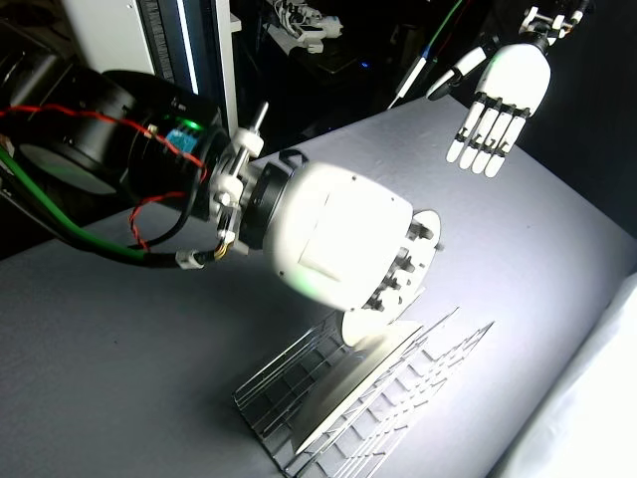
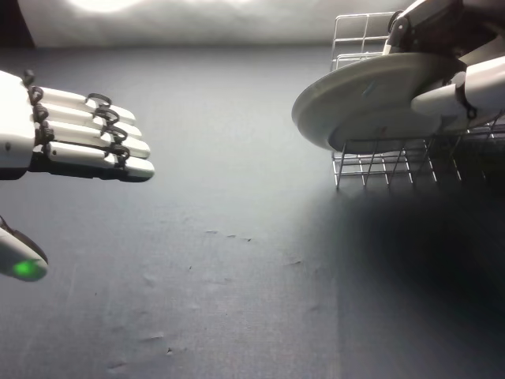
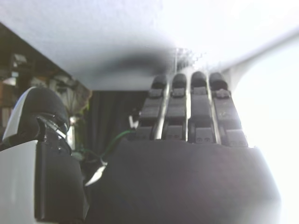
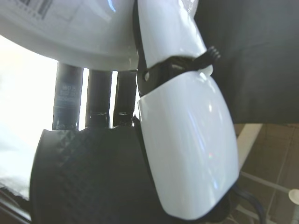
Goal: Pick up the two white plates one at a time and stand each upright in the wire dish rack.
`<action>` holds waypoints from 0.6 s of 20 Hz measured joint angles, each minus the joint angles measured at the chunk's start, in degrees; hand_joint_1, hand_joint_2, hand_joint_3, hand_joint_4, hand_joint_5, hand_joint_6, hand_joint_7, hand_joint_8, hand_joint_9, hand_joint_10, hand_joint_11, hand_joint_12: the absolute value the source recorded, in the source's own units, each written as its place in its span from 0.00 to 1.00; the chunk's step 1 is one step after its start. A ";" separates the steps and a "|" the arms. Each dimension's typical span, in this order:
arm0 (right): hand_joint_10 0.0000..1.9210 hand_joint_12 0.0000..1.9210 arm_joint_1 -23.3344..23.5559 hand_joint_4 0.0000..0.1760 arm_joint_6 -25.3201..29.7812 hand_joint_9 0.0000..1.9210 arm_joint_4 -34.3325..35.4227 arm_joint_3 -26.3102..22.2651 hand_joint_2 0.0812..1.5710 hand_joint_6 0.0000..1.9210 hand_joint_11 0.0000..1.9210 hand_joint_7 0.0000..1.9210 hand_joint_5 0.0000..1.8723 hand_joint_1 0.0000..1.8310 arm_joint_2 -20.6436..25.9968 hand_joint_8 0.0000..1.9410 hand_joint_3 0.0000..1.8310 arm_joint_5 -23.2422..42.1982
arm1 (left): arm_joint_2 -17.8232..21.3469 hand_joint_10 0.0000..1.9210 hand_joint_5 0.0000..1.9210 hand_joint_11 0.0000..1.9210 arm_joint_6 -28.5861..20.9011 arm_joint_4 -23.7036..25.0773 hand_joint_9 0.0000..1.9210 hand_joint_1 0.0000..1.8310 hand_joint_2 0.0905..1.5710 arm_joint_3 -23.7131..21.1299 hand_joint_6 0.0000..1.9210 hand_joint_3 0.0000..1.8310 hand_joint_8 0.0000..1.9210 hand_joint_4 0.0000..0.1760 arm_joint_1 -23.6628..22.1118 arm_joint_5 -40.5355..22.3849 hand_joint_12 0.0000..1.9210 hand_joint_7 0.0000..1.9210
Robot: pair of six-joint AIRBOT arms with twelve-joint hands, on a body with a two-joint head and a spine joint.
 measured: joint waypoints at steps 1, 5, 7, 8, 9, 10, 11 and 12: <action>0.51 0.78 -0.04 0.00 0.11 0.52 0.00 0.44 0.68 0.51 0.47 0.52 0.47 0.82 -0.04 0.44 0.00 -0.02 | -0.04 0.00 0.00 0.00 0.00 0.26 0.00 0.00 0.69 -0.11 0.00 0.00 0.00 0.00 0.00 -0.11 0.00 0.00; 0.50 0.78 -2.23 0.00 -0.42 0.52 -1.14 2.38 0.68 0.51 0.47 0.53 0.47 0.82 -0.02 0.43 0.00 -0.39 | -0.07 0.00 0.00 0.00 0.00 0.98 0.00 0.00 0.70 -0.09 0.00 0.00 0.00 0.00 0.02 0.00 0.00 0.00; 0.56 0.80 -3.06 0.00 -0.24 0.48 -2.16 2.49 0.70 0.56 0.44 0.49 0.45 0.81 -0.02 0.48 0.00 0.39 | -0.13 0.00 0.00 0.00 0.02 1.01 0.00 0.00 0.70 -0.09 0.00 0.00 0.00 0.00 0.20 0.22 0.00 0.00; 0.59 0.81 -3.50 0.00 -0.20 0.46 -3.04 2.56 0.70 0.59 0.42 0.47 0.44 0.81 -0.02 0.49 0.00 0.81 | -0.13 0.00 0.00 0.00 0.02 1.01 0.00 0.00 0.69 -0.09 0.00 0.00 0.00 0.00 0.20 0.28 0.00 0.00; 0.63 0.87 -3.56 0.00 -0.24 0.43 -3.91 2.75 0.73 0.65 0.40 0.44 0.40 0.81 -0.02 0.52 0.00 1.05 | -0.13 0.00 0.00 0.00 0.02 1.01 0.00 0.00 0.69 -0.09 0.00 0.00 0.00 0.00 0.20 0.39 0.00 0.00; 0.71 0.72 -3.61 0.00 -0.28 0.41 -4.57 2.78 0.74 0.70 0.30 0.43 0.39 0.75 -0.02 0.57 0.00 1.14 | -0.13 0.00 0.00 0.00 0.02 1.03 0.00 0.00 0.70 -0.09 0.00 0.00 0.00 0.00 0.20 0.50 0.00 0.00; 0.38 0.63 -3.98 0.00 -0.28 0.34 -5.49 2.78 0.70 0.35 0.22 0.38 0.35 0.73 -0.02 0.27 0.00 1.42 | -0.13 0.00 0.00 0.00 0.02 1.03 0.00 0.00 0.70 -0.09 0.00 0.00 0.00 0.00 0.20 0.59 0.00 0.00; 0.19 0.62 -3.98 0.00 -0.26 0.30 -6.08 2.78 0.67 0.16 0.13 0.34 0.31 0.70 -0.02 0.10 0.00 1.38 | -0.13 0.00 0.00 0.00 0.02 1.01 0.00 0.00 0.70 -0.09 0.00 0.00 0.00 0.00 0.20 0.61 0.00 0.00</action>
